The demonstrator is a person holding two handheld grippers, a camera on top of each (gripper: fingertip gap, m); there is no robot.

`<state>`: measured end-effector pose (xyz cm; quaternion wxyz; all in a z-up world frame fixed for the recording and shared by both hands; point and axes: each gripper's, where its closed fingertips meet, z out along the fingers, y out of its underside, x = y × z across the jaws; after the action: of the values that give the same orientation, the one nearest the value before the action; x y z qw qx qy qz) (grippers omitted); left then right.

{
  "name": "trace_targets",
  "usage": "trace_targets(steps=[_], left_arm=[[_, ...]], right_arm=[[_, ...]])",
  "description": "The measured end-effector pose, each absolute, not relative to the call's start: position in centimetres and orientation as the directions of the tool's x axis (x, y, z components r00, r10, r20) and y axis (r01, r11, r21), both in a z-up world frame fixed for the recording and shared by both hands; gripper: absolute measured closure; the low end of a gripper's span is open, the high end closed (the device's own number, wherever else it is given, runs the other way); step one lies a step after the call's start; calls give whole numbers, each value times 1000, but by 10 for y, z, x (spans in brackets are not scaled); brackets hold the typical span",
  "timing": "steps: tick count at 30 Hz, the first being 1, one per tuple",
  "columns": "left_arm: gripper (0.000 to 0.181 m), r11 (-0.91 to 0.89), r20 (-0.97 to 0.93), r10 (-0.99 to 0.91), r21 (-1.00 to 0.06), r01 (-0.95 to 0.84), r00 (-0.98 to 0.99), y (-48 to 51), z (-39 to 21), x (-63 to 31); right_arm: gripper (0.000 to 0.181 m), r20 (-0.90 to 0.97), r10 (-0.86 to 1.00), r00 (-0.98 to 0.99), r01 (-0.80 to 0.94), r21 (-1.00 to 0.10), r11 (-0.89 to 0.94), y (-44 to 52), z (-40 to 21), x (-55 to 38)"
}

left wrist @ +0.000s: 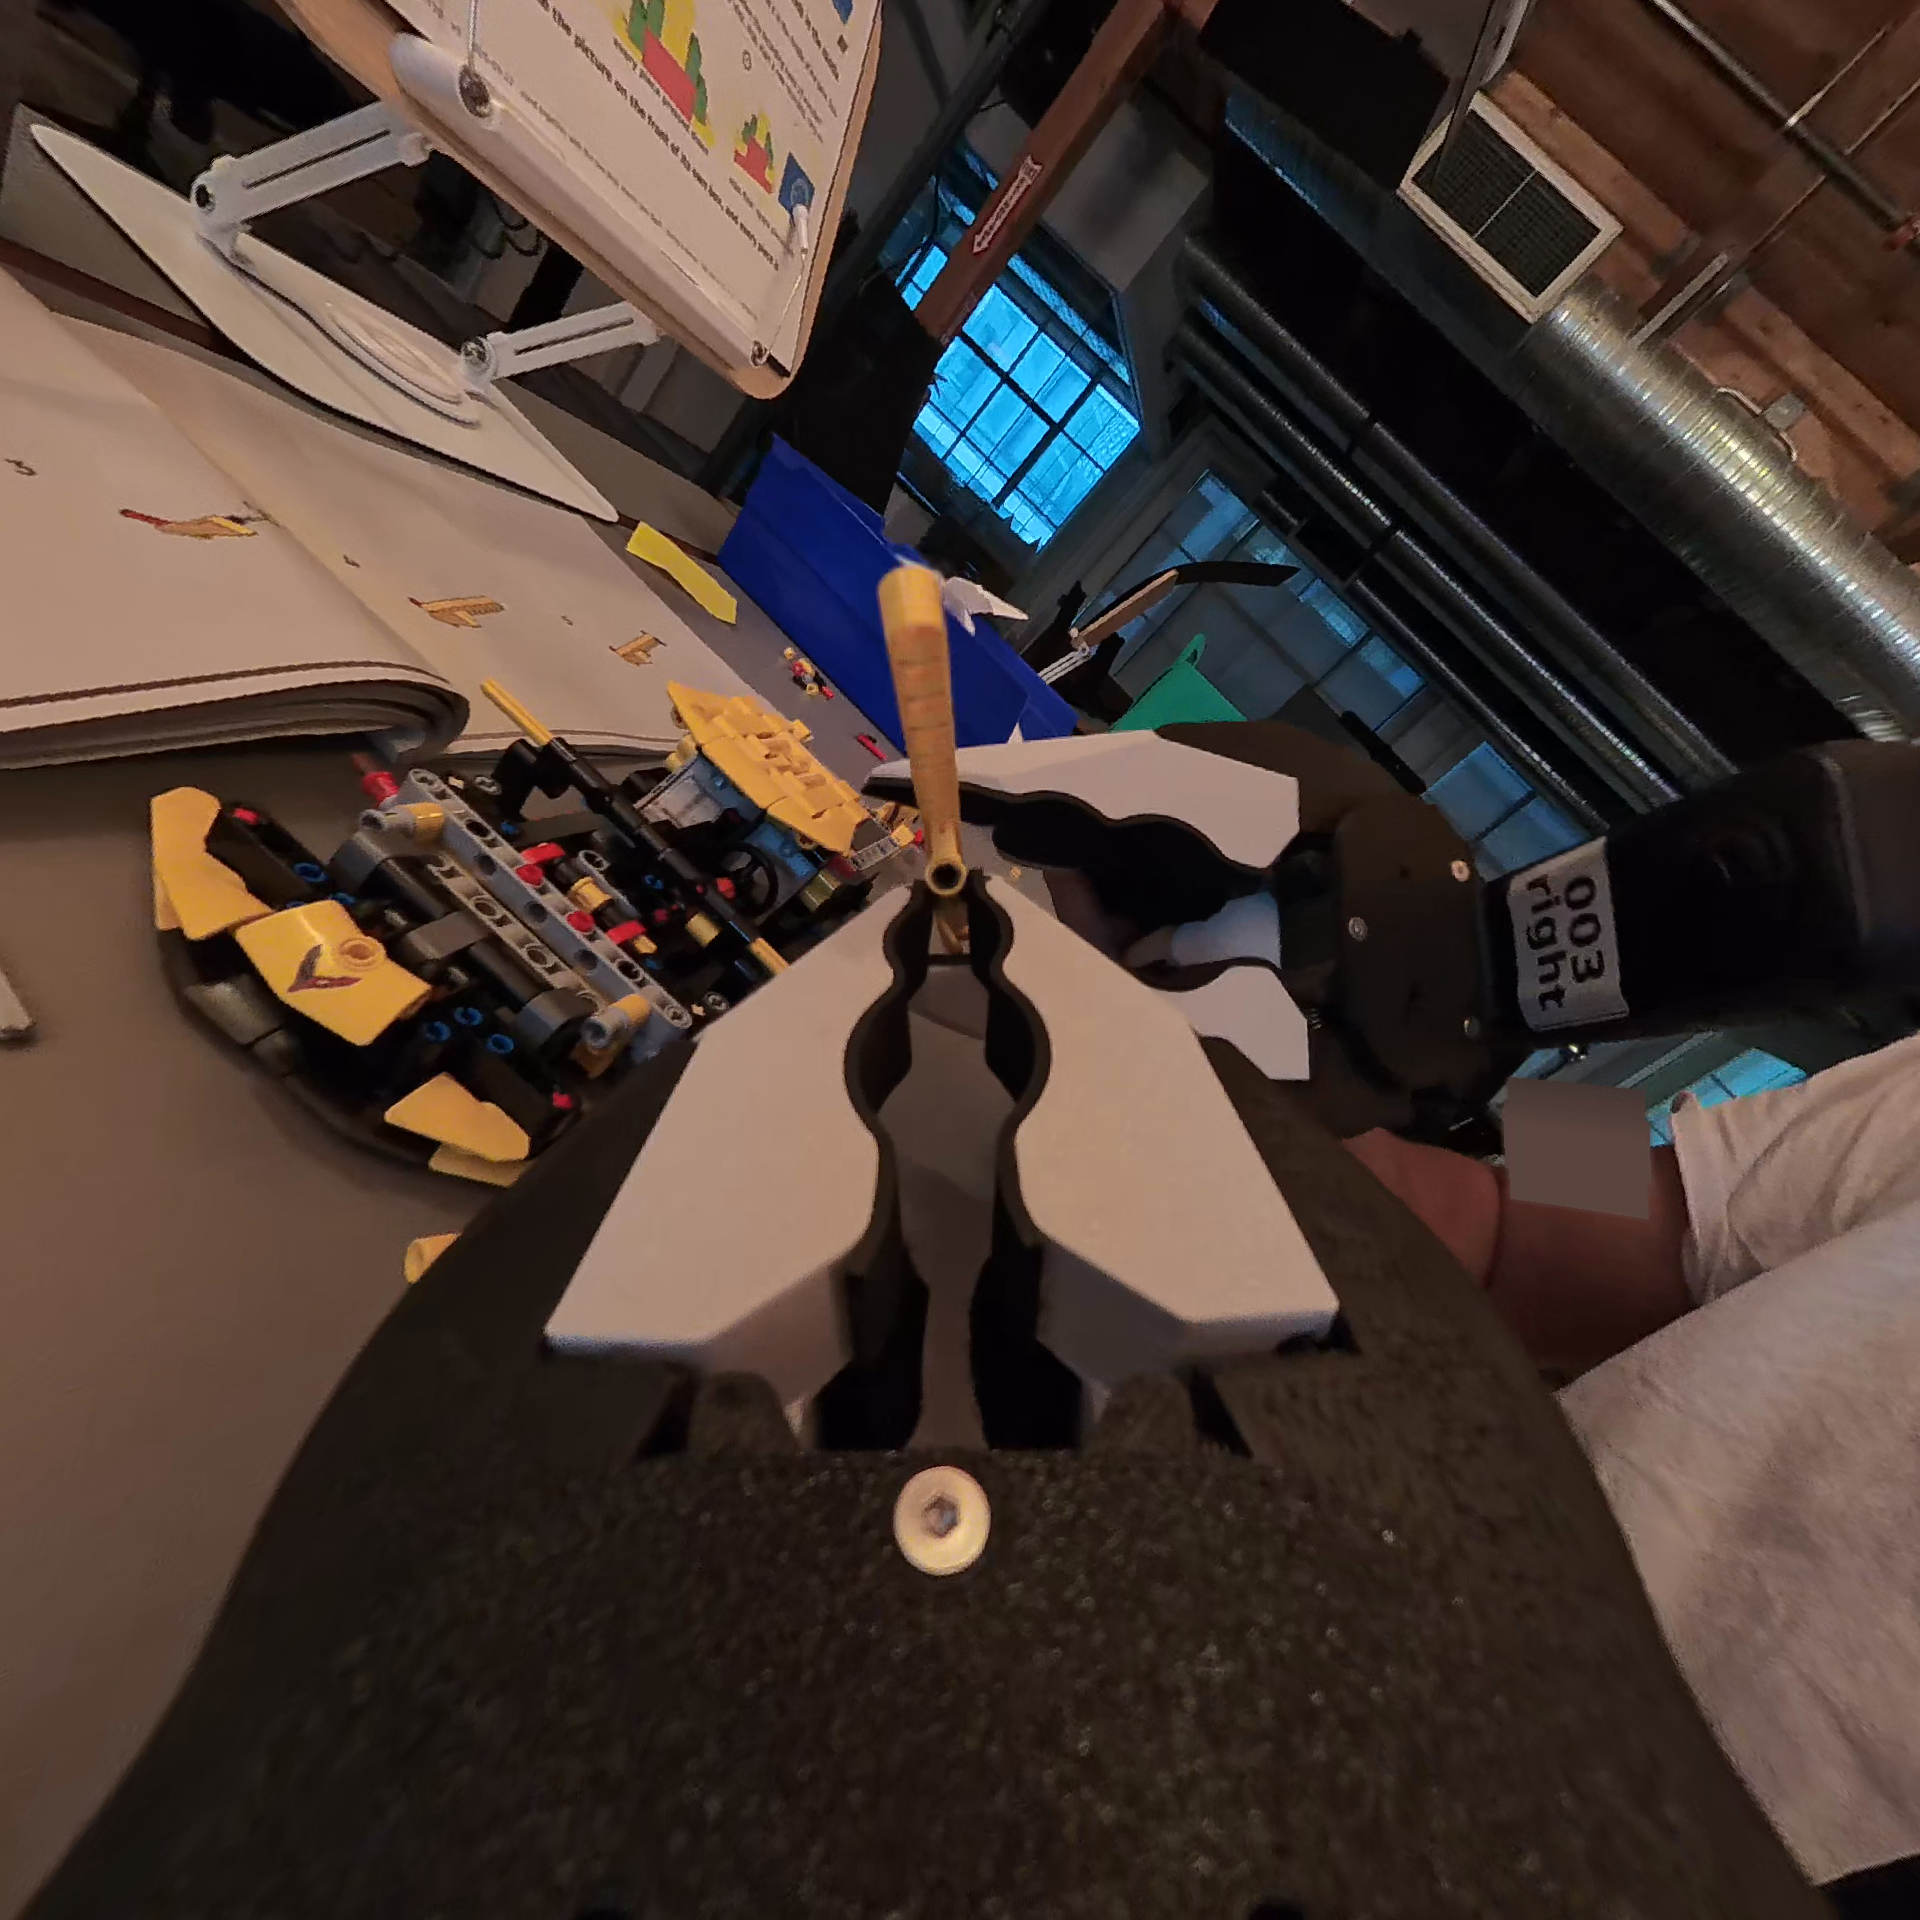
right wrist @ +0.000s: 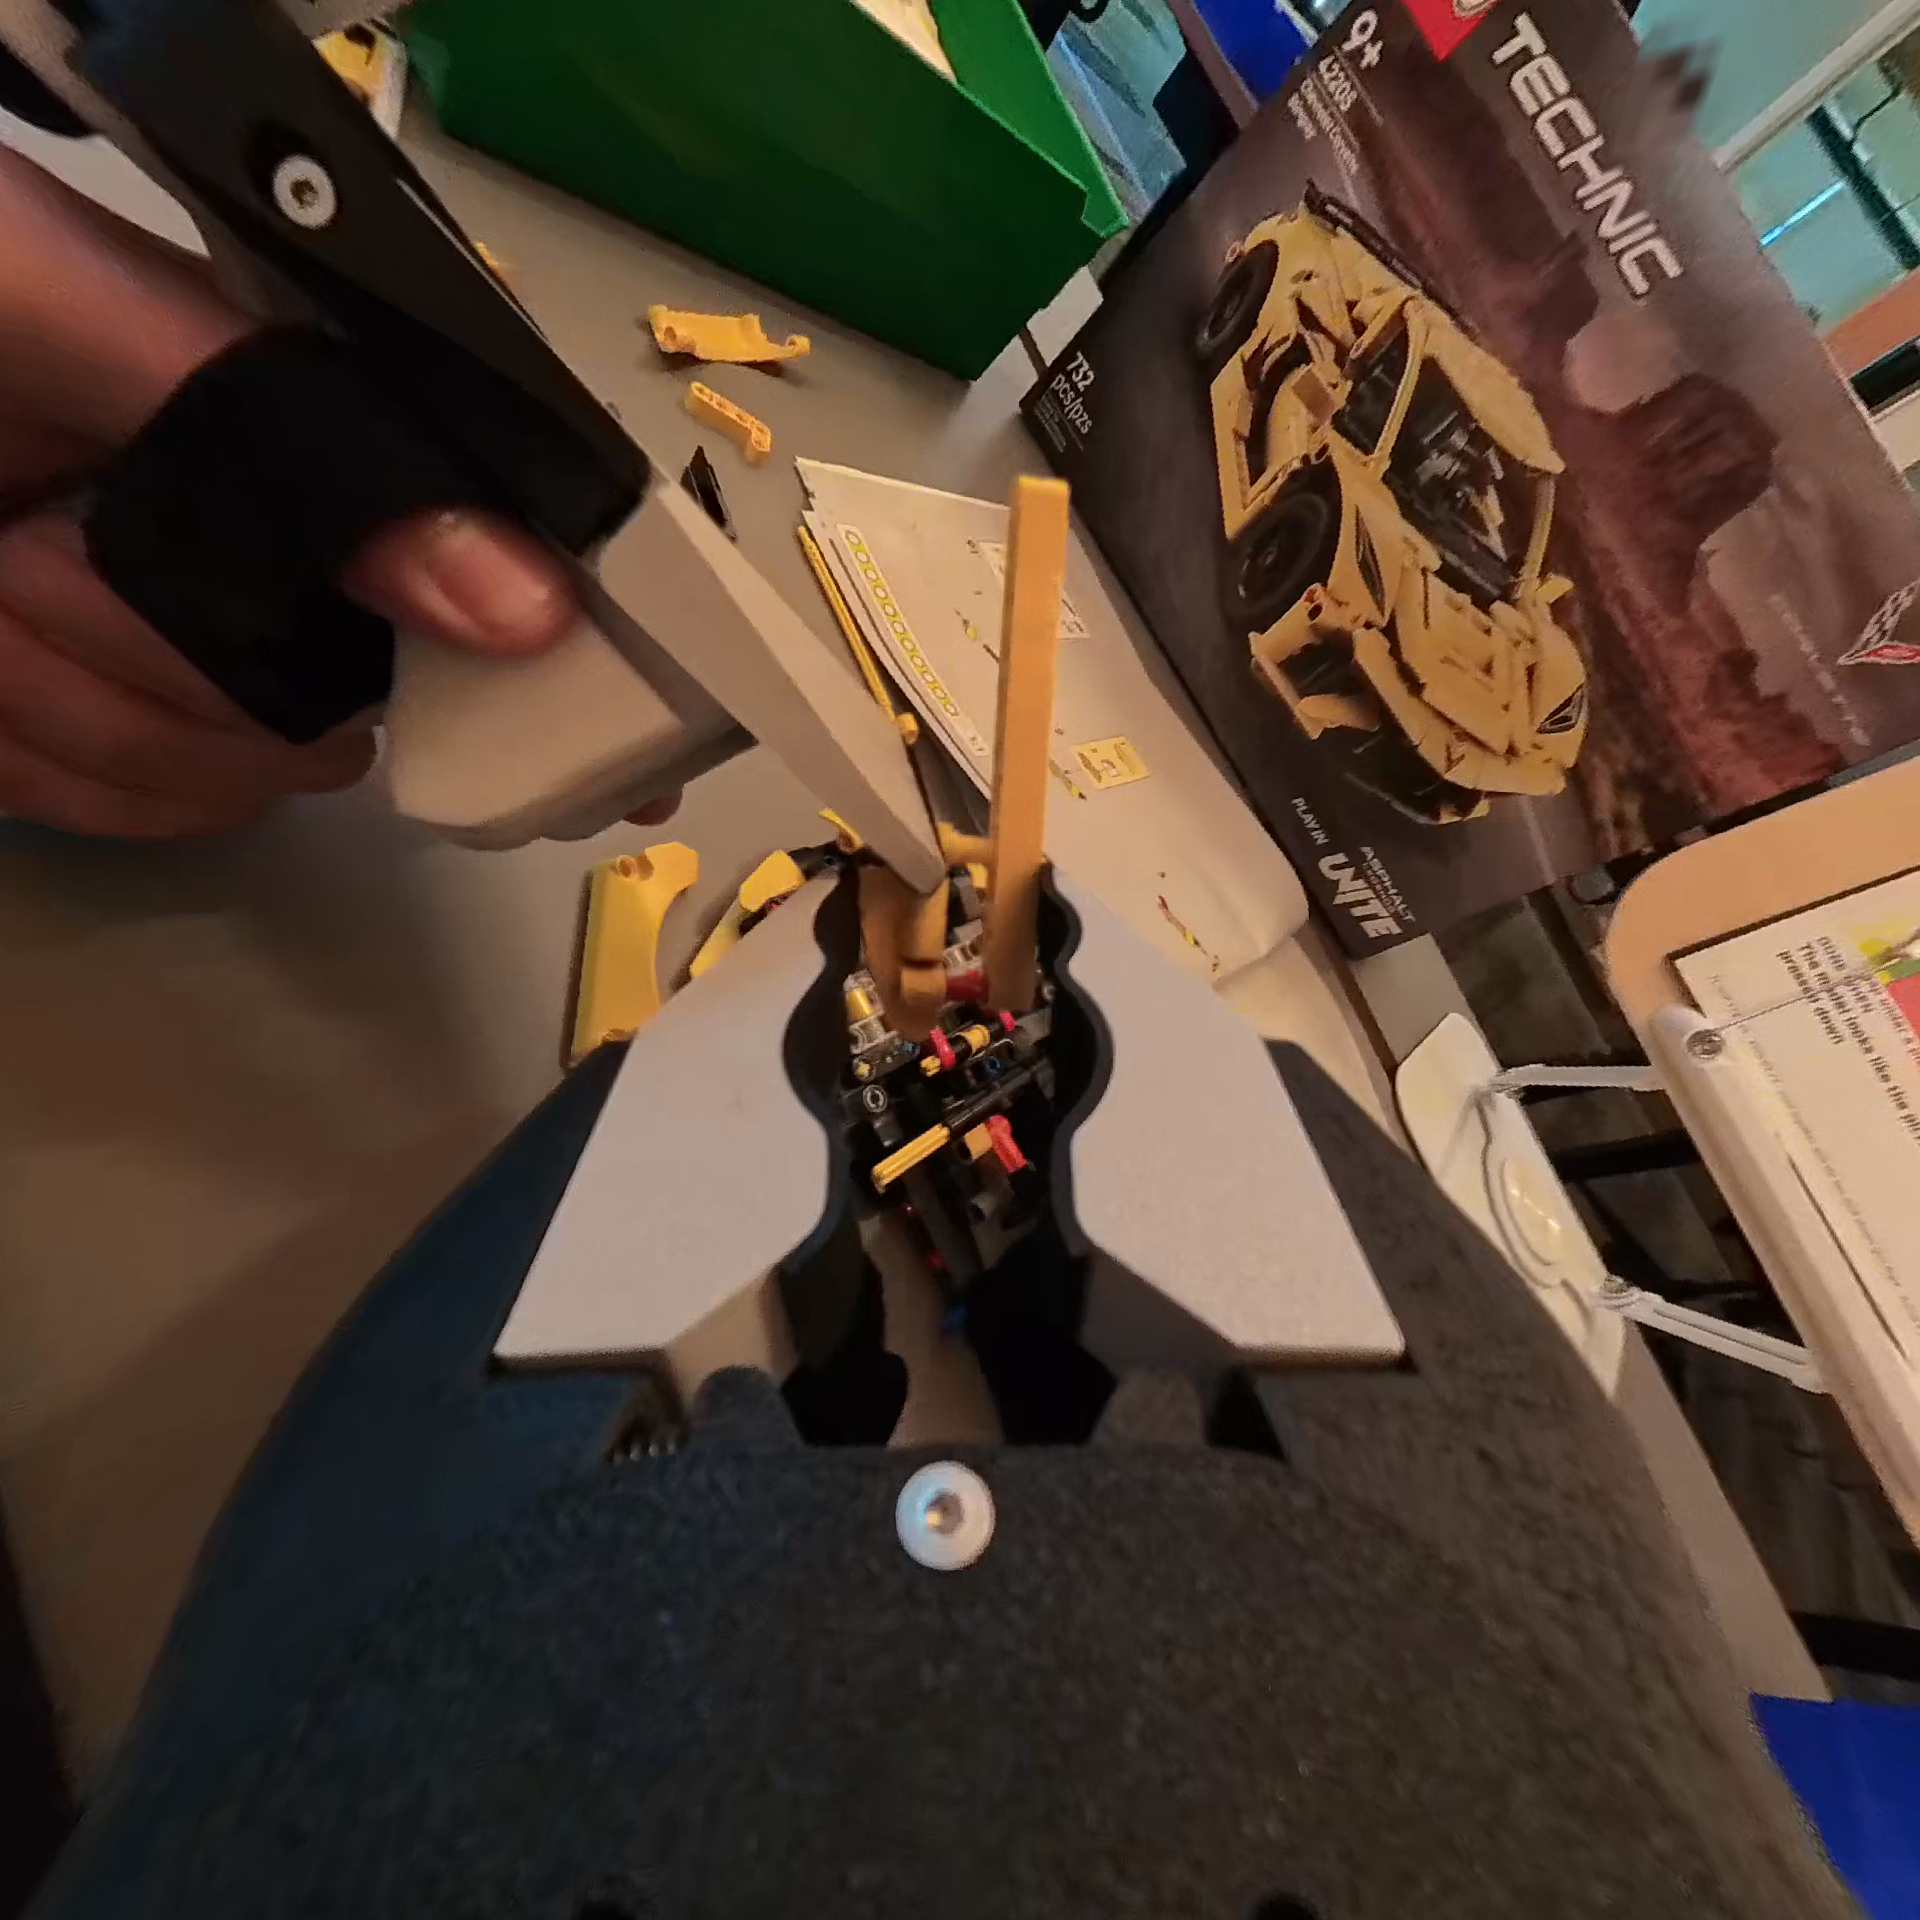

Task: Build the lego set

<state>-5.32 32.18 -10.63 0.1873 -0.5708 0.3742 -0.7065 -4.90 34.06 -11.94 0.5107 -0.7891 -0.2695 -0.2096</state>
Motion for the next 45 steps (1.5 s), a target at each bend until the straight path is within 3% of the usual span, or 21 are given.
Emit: trace_targets(steps=[20, 28, 45], left_arm=[[175, -627, 645, -717, -762, -160, -265, 318, -107, -53], [175, -609, 634, -728, -773, -181, -259, 319, -110, -52], [175, -599, 630, -737, -776, -197, -245, 317, -114, -51]], right_arm=[[151, 627, 195, 754, 651, -676, -346, 337, -120, -48], [146, 494, 246, 834, 552, -765, -332, 340, -125, -49], [151, 741, 210, 638, 763, -572, -301, 338, -125, -48]])
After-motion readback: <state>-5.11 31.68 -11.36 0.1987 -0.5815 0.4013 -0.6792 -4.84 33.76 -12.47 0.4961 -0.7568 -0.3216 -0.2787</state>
